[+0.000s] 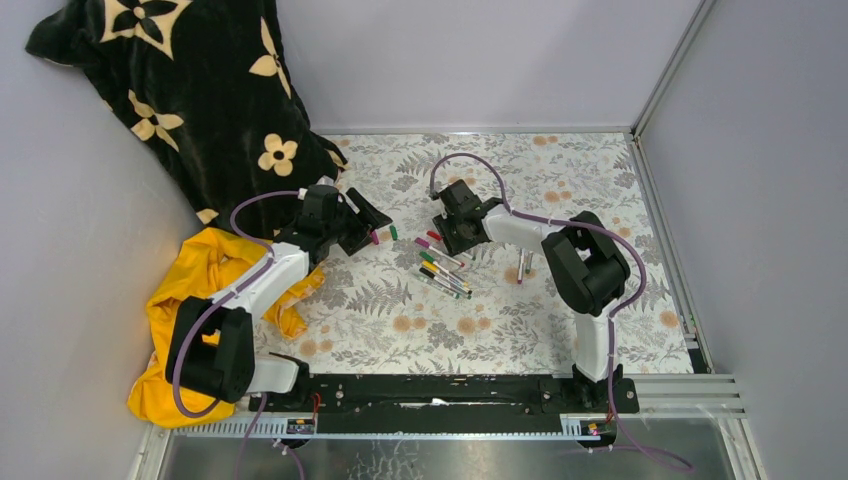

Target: Open the pen caps

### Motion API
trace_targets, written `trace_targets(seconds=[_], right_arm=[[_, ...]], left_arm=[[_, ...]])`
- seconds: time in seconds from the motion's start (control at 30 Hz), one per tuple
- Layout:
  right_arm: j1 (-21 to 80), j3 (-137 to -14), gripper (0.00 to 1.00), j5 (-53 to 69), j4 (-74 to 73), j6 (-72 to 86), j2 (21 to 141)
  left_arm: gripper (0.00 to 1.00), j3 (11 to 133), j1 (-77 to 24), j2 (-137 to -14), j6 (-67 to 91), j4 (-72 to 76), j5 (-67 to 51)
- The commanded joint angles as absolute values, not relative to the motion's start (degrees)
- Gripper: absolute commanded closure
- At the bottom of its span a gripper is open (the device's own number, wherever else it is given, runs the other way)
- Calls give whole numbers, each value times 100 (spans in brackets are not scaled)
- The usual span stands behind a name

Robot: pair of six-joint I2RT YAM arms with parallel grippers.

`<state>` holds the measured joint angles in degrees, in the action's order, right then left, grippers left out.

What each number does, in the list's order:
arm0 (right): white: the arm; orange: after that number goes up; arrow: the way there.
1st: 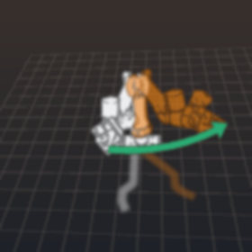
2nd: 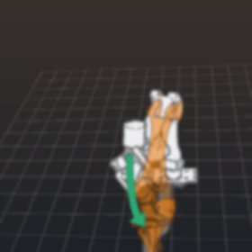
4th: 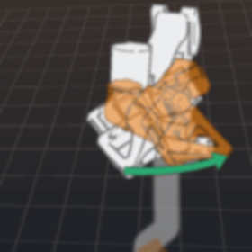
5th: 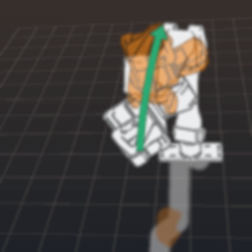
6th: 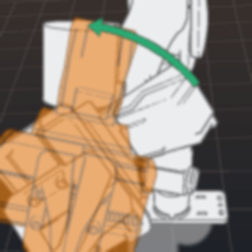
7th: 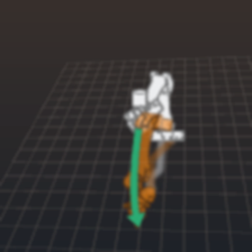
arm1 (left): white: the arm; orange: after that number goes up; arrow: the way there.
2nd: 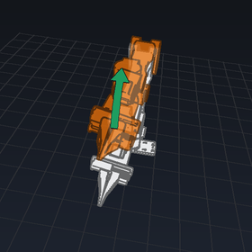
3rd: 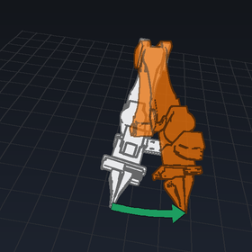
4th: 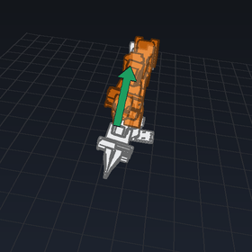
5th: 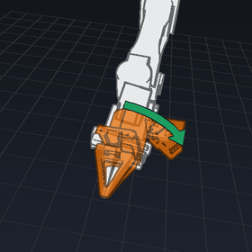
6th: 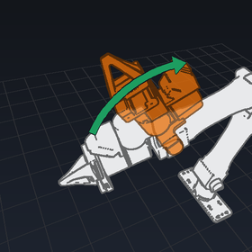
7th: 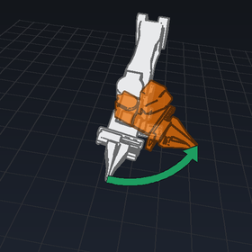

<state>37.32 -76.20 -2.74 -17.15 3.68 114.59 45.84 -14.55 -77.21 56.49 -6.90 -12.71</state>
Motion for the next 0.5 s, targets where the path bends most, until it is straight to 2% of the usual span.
trace_targets(seconds=[0.0, 0.1, 0.2, 0.27, 0.47], right_arm=[[3717, -7368, 57, -167, -1710, 411, 11584], [3711, -7156, 69, -84, -1655, 550, 11548], [3719, -6948, 89, -79, -1560, 714, 11468], [3721, -6867, 99, -48, -1556, 795, 11415], [3723, -6831, 100, -18, -1584, 872, 10995]], left_arm=[[21, 4500, -1397, -7767, 5643, -322, -1371], [21, 4483, -1393, -7791, 5663, -297, -1385], [21, 4486, -1397, -7820, 5686, -256, -1424], [21, 4470, -1395, -7838, 5699, -225, -1440], [21, 4445, -1393, -7910, 5693, -83, -1548]])
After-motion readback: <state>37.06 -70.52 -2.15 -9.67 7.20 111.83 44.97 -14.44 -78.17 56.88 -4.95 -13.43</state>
